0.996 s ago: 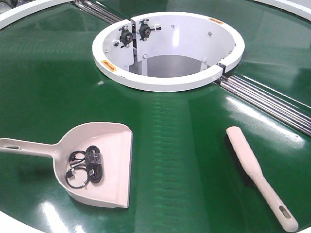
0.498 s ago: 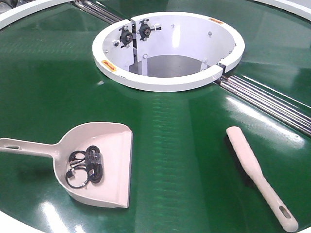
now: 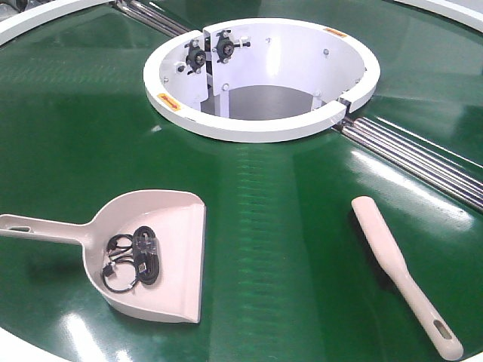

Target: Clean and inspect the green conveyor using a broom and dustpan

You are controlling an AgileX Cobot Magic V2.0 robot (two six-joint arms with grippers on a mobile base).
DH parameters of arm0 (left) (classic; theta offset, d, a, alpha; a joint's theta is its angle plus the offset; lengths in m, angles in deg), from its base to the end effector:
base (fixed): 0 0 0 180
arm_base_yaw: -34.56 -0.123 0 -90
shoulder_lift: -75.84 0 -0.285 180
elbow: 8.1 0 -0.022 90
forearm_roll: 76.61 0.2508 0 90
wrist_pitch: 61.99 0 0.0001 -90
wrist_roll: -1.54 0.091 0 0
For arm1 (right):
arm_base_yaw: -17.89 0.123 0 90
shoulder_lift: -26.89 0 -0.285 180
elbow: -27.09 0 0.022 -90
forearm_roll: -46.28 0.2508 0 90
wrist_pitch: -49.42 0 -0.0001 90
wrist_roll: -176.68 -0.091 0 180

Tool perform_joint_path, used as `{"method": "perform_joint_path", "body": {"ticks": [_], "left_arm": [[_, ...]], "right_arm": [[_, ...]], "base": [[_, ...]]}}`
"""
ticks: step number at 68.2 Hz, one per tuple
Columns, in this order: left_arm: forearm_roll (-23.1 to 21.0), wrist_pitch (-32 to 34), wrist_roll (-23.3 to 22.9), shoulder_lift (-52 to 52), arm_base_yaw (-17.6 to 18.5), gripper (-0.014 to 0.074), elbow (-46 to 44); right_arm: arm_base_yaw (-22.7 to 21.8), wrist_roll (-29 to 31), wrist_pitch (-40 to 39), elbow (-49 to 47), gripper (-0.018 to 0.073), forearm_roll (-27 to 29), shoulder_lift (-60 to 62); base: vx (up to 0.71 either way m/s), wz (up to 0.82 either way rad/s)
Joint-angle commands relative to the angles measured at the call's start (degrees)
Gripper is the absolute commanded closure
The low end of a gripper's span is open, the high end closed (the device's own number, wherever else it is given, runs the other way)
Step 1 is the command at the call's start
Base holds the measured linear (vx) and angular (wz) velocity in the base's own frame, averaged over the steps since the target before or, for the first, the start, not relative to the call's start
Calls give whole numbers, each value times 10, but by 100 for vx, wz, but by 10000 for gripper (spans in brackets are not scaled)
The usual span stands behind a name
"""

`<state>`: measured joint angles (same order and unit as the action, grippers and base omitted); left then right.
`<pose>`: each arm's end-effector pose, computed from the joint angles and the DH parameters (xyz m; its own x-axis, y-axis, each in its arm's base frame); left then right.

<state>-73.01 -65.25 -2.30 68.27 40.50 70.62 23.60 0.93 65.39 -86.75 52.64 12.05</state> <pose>0.0571 -0.0056 0.1994 0.0075 -0.0051 -1.0000 0.1000 0.9950 -0.0043 0.0585 0.0086 0.2460 -0.1233 0.0204 -0.9922 -0.1256 0.9914 0.0360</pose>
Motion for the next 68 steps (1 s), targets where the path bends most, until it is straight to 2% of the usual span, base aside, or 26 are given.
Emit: {"method": "perform_joint_path", "body": {"ticks": [1, 61, 64, 68], "left_arm": [[3, 28, -16, 14, 1, 604, 19], [3, 25, -17, 14, 1, 604, 19], [3, 25, -17, 14, 1, 604, 19], [3, 25, -17, 14, 1, 604, 19]], "right_arm": [[-2, 2, -40, -15, 568, 0, -7], [-2, 2, -39, -15, 568, 0, -7], [-3, 2, -43, -9, 568, -14, -5], [-9, -1, -49, 3, 568, -64, 2]], "base": [[0, 0], [0, 0], [0, 0], [0, 0]]}}
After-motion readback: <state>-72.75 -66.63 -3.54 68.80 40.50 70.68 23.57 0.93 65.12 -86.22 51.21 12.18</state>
